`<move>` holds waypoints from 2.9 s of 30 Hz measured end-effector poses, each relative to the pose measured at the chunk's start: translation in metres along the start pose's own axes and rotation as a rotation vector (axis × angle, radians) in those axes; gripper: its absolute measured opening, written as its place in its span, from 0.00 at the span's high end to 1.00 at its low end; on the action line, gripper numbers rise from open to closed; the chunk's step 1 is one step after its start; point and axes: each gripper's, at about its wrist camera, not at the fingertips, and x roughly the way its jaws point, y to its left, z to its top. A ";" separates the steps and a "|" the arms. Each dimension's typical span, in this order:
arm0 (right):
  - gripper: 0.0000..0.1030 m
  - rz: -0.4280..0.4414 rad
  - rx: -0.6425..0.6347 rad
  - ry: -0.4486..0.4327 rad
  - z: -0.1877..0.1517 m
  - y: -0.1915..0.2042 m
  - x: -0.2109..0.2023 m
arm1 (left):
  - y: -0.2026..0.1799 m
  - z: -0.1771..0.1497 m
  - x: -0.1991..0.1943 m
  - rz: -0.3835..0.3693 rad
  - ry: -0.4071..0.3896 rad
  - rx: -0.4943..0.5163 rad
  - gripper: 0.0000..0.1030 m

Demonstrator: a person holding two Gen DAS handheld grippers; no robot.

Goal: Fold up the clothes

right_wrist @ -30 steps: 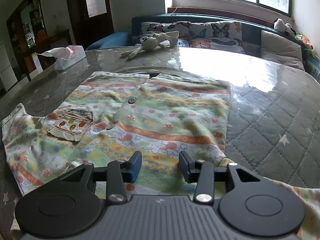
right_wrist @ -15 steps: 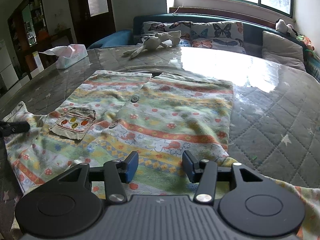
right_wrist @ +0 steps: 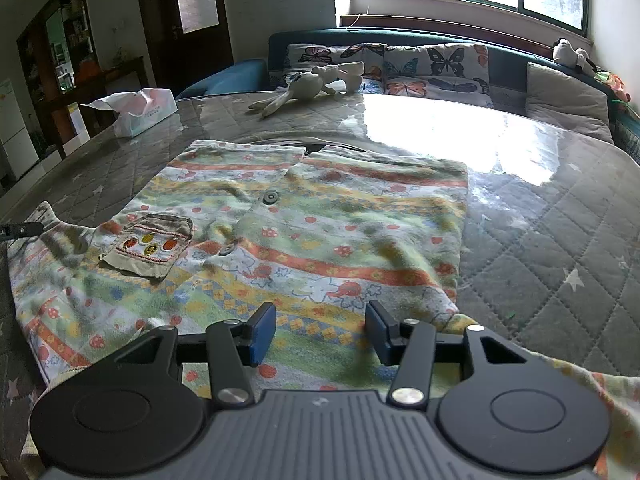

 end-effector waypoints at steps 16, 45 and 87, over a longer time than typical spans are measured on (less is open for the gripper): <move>0.51 0.016 -0.006 -0.010 0.001 0.005 -0.004 | 0.035 -0.014 -0.040 0.173 -0.027 -0.127 0.57; 0.51 0.017 0.044 -0.087 -0.004 -0.001 -0.031 | -0.138 0.024 -0.086 -0.574 -0.118 0.004 0.95; 0.91 0.272 -0.010 0.063 0.014 0.077 0.026 | -0.087 -0.015 -0.068 -0.309 -0.019 0.112 0.30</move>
